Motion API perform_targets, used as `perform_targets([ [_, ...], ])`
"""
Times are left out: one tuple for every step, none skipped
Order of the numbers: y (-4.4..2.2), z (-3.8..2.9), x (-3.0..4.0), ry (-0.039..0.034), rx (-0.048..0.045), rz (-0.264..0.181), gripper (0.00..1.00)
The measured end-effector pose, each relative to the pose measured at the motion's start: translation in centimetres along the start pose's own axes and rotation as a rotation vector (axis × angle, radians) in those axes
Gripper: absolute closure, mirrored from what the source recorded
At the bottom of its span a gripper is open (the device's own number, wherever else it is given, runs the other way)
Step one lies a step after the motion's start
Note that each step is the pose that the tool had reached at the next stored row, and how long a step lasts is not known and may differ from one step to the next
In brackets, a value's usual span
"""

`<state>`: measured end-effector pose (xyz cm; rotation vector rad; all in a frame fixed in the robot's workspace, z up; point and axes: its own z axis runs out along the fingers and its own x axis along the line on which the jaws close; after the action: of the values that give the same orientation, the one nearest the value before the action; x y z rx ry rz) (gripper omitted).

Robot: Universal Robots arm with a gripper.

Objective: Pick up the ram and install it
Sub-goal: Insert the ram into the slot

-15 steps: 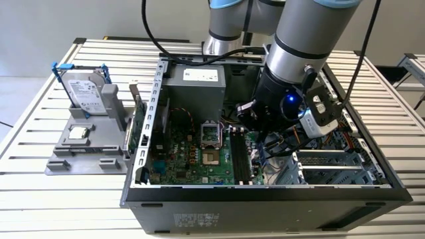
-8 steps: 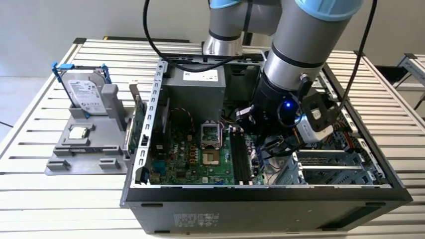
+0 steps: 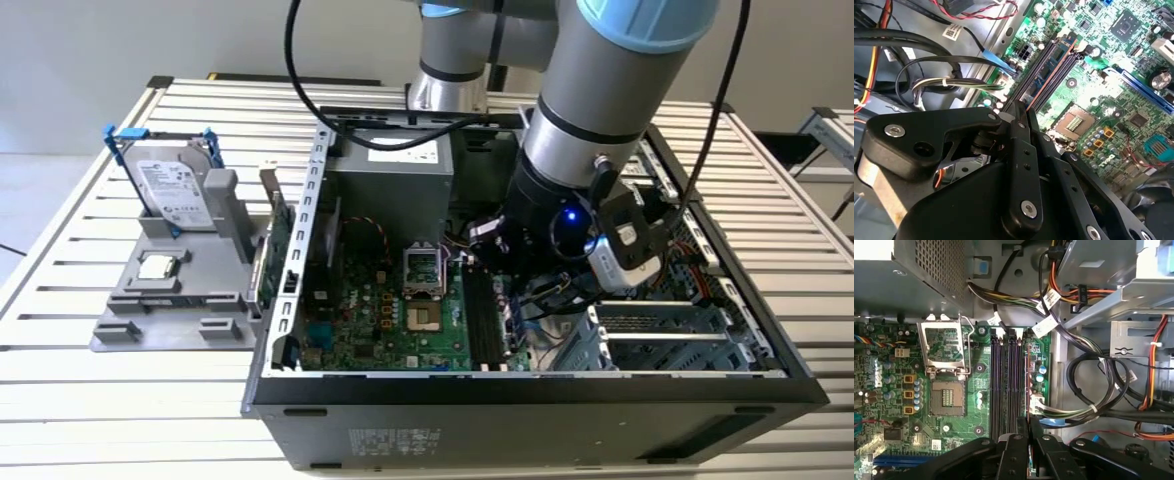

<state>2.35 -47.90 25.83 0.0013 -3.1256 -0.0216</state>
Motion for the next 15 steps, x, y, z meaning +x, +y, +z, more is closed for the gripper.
perform_targets([
  [0.01,0.11,0.03,0.0,0.0001,0.0,1.0],
  [0.01,0.17,0.06,0.0,0.0001,0.0,1.0],
  [0.0,0.18,0.06,0.0001,0.0003,0.0,1.0],
  [0.0,0.18,0.06,0.0001,0.0004,0.0,1.0],
  [0.01,0.19,0.06,0.0003,0.0004,0.0,1.0],
  [0.01,0.2,0.06,0.0002,0.0001,0.0,1.0],
  [0.01,0.2,0.06,0.0002,0.0001,0.0,1.0],
  [0.01,0.23,0.06,0.0002,-0.0002,0.0,1.0],
  [0.02,0.31,0.07,0.0001,-0.0007,0.0,1.0],
  [0.01,0.37,0.07,0.0001,-0.0005,0.0,1.0],
  [0.02,0.46,0.07,0.0002,-0.0002,0.0,1.0],
  [0.03,0.57,0.08,0.0002,-0.0003,0.0,1.0],
  [0.04,0.66,0.09,0.0002,-0.0003,0.0,1.0],
  [0.05,0.76,0.1,0.0002,-0.0002,0.0,1.0],
  [0.06,0.86,0.1,0.0002,-0.0002,0.0,1.0],
])
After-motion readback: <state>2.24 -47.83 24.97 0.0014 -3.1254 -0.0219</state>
